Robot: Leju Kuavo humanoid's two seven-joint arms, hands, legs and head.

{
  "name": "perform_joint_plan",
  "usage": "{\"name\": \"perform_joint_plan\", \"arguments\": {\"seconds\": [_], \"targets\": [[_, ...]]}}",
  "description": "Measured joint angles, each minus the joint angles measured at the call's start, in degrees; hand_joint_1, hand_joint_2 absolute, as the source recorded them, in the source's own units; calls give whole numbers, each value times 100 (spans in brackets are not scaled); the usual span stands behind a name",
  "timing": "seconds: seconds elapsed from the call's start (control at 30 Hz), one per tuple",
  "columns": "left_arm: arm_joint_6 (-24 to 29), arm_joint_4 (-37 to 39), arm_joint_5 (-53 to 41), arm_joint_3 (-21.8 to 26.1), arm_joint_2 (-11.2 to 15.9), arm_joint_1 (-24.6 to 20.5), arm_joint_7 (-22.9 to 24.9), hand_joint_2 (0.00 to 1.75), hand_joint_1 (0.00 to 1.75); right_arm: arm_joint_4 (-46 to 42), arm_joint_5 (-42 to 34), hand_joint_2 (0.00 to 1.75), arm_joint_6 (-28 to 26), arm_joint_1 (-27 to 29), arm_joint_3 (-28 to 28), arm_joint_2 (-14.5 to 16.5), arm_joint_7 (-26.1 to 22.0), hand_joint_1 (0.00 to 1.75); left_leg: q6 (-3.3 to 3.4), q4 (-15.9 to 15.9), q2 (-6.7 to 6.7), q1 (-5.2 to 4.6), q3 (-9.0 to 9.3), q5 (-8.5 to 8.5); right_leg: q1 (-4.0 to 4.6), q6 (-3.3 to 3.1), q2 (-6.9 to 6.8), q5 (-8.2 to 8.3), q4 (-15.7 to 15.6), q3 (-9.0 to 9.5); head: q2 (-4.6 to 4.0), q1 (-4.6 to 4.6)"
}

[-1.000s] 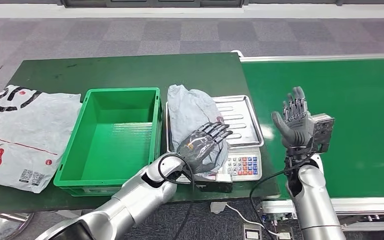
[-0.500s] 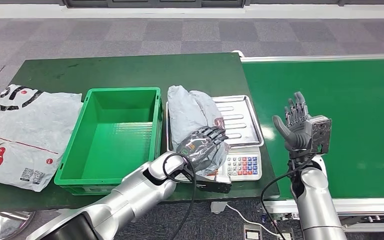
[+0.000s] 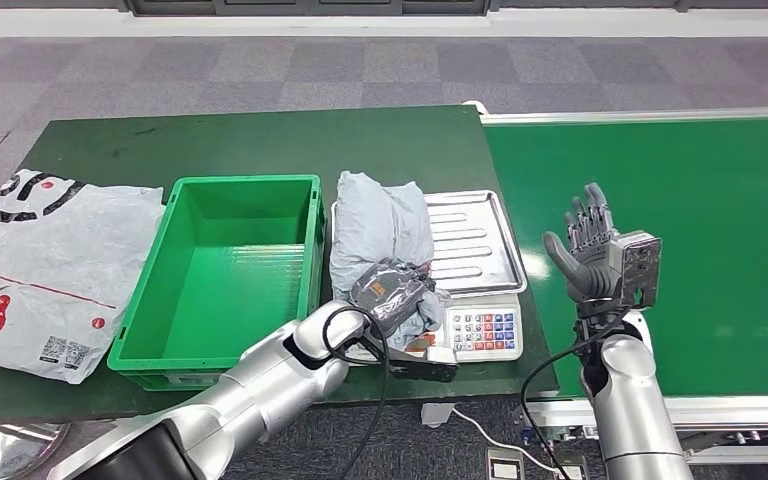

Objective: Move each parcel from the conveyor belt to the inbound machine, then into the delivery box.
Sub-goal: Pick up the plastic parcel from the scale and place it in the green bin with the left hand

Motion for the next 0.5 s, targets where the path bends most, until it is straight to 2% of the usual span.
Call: {"name": "perform_joint_plan", "arguments": {"seconds": [0.1,0.2,0.3,0.5], "targets": [[186,1,-94,0,13,0,143,175,175,0,3,175,5,-3,0,7,-2,0,0,0,0,0,-1,0,0,0,0,0,1,0,0,0],[687,-16,-367,3,39,-13,528,175,175,19,26,175,23,-67,0,37,-7,0,-4,0,-1,0,-3,3,-1,0,0,1,2,-3,0,0],[1046,-129,-590,58,75,-87,696,175,175,118,61,175,25,-268,0,80,-5,0,-4,0,-2,0,-4,9,-1,-1,0,2,3,-6,0,0],[1312,-452,-994,246,128,-282,823,175,175,229,74,175,-1,-404,1,126,-41,0,-3,1,-12,0,-8,15,-1,0,-9,3,4,-6,0,0]]}}
